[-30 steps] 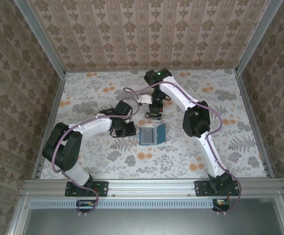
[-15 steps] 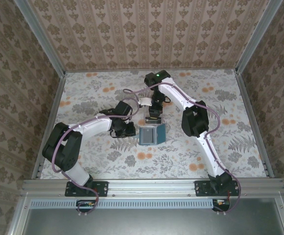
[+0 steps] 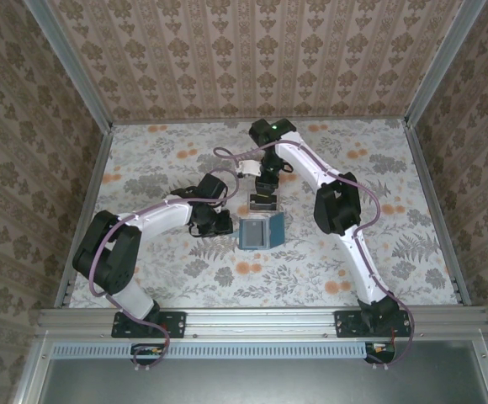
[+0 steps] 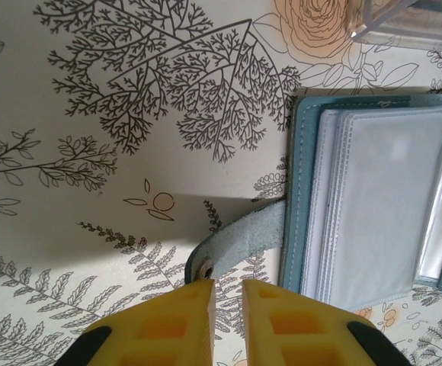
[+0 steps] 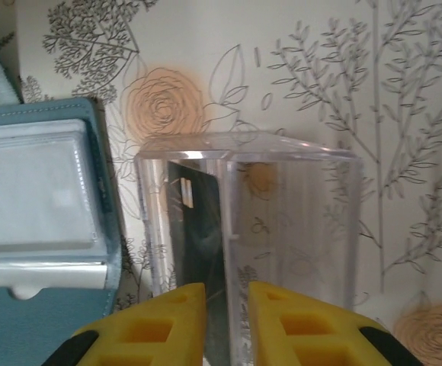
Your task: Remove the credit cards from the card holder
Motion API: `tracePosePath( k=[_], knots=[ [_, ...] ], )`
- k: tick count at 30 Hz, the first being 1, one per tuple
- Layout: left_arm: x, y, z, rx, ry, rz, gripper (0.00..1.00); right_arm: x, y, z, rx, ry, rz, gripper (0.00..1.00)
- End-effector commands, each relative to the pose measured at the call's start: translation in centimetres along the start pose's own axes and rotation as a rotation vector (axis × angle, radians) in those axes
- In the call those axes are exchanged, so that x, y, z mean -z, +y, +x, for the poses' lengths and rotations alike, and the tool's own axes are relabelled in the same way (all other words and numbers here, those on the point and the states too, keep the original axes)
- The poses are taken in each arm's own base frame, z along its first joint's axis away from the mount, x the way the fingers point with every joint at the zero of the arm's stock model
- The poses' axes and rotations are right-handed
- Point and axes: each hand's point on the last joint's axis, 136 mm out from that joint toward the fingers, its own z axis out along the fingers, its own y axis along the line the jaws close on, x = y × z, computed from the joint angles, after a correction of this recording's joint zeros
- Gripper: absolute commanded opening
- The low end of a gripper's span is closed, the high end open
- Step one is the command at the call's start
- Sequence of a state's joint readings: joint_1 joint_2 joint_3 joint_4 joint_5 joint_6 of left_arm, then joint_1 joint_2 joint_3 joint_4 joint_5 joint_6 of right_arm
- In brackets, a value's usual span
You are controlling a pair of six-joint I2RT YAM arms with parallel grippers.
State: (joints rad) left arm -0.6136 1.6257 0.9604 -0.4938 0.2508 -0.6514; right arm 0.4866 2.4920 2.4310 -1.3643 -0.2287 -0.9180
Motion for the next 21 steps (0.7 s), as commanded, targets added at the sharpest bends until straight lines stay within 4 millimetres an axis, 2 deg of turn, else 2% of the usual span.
tracePosePath(
  k=[1,4,7,12,15,21],
  knots=[
    [1.2,-0.1,-0.1,0.004,-0.015,-0.006,0.19,3.0,-0.6,-0.4,0.003,-0.025,0.083,0.25],
    [1.2,-0.3,-0.2,0.003,-0.016,-0.003,0.19,3.3,-0.4,-0.3,0.000,-0.025,0.079,0.29],
    [1.3,-0.4,-0.2,0.000,-0.017,-0.001,0.19,3.7,-0.4,-0.4,-0.012,-0.033,0.093,0.30],
    [1.6,-1.5,-0.5,-0.017,-0.016,0.024,0.18,5.6,-0.1,-1.4,-0.081,-0.107,0.124,0.30],
    [1.9,-2.4,-0.6,-0.032,-0.013,0.045,0.18,6.8,-0.2,-2.2,-0.186,-0.182,0.163,0.29],
    [2.0,-4.0,-0.5,-0.059,-0.002,0.083,0.17,9.1,0.6,-2.7,-0.503,-0.355,0.218,0.28]
  ],
)
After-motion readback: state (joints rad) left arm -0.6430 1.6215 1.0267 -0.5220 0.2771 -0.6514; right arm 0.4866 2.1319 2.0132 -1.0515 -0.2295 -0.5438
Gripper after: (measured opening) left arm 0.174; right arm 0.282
